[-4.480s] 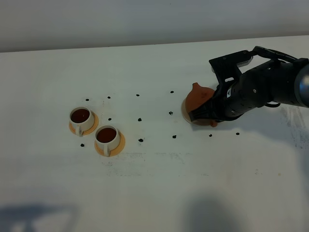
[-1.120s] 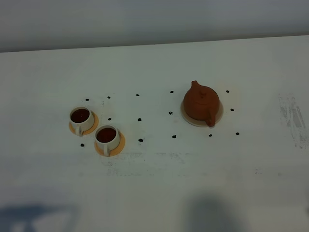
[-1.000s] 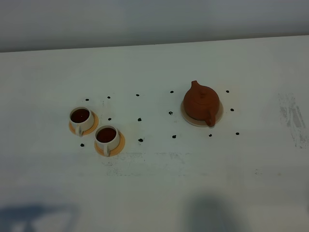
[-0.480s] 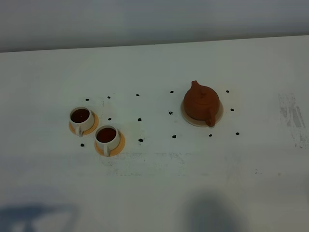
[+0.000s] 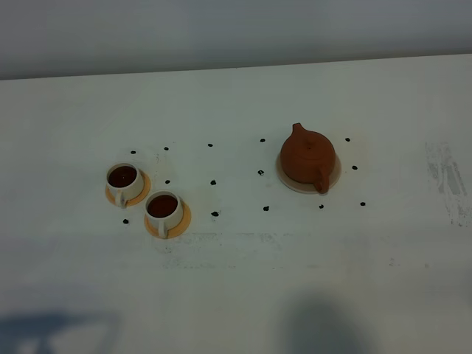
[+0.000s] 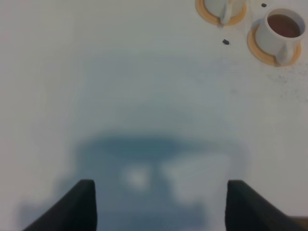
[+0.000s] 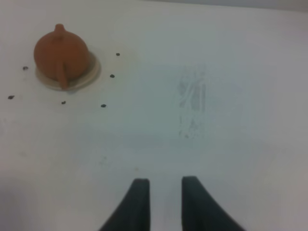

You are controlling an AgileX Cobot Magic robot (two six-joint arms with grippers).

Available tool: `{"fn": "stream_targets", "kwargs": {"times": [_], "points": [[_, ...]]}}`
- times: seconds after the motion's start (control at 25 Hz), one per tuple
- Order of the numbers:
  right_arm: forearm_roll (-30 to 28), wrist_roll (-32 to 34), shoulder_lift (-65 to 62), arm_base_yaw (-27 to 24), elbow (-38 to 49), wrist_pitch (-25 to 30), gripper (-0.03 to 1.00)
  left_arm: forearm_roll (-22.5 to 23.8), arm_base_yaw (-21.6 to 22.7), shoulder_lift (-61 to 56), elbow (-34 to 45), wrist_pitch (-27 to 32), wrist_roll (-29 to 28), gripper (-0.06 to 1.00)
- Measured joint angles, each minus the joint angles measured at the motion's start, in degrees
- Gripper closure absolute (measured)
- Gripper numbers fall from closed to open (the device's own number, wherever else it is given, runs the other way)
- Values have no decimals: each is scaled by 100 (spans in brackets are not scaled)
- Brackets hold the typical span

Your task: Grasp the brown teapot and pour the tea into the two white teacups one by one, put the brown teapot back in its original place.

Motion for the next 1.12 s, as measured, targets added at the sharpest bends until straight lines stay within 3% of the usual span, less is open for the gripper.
{"fn": "stream_targets", "kwargs": {"times": [0.88,1.12], "points": [[7,0,0,0,0,0,79,0,0,-14,0,0,0,38],[7,0,0,0,0,0,79,0,0,-734,0,6,0,38]]}}
